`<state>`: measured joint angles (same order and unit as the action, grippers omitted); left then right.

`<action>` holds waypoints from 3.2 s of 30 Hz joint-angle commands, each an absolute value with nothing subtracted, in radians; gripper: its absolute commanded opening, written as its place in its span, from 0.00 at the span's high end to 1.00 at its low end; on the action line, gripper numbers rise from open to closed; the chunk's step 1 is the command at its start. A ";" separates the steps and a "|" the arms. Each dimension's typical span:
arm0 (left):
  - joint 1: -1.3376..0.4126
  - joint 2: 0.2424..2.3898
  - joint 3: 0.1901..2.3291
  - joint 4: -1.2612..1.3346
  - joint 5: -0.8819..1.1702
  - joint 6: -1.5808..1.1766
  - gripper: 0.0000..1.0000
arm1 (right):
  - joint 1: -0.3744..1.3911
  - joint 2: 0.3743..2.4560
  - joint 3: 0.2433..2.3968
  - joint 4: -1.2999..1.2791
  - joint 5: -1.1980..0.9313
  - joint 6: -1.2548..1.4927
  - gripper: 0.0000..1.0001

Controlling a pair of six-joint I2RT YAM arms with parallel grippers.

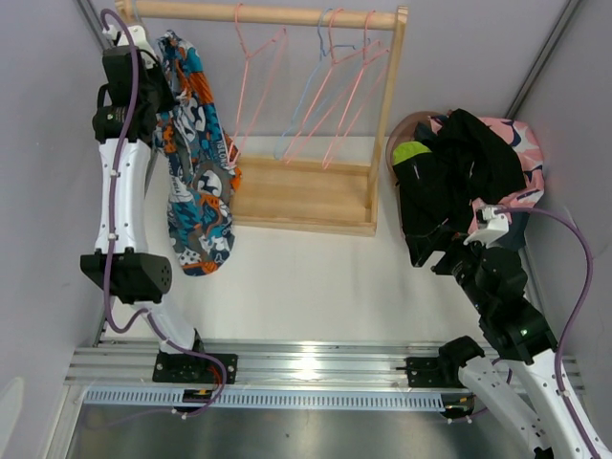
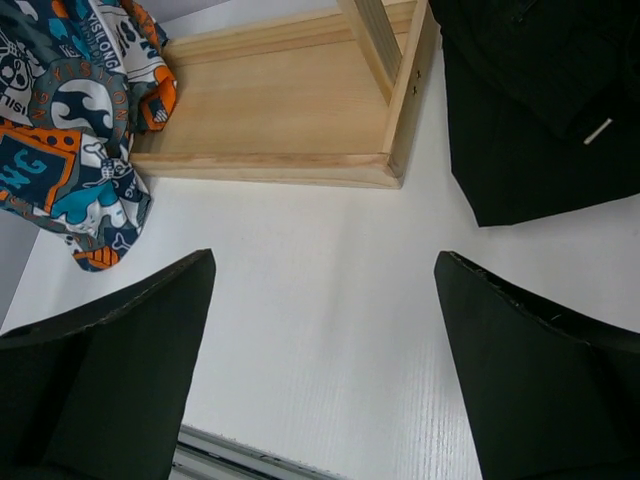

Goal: Remove the shorts from the hanger

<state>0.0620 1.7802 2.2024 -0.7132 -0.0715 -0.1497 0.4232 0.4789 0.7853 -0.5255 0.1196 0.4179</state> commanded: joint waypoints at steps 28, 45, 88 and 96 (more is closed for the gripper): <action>-0.057 1.013 1.956 -0.889 0.176 -0.173 1.00 | 0.436 0.540 0.916 -0.376 -0.175 0.376 0.04; -0.242 0.546 1.249 -0.841 0.523 -0.201 1.00 | 0.652 0.798 1.147 -0.339 -0.239 0.233 0.01; -0.411 0.571 1.325 -0.861 0.698 -0.199 1.00 | 0.770 0.592 1.190 -0.331 0.455 0.043 1.00; -0.410 0.574 1.318 -0.854 0.696 -0.216 1.00 | 0.770 0.574 1.209 -0.394 0.626 0.008 1.00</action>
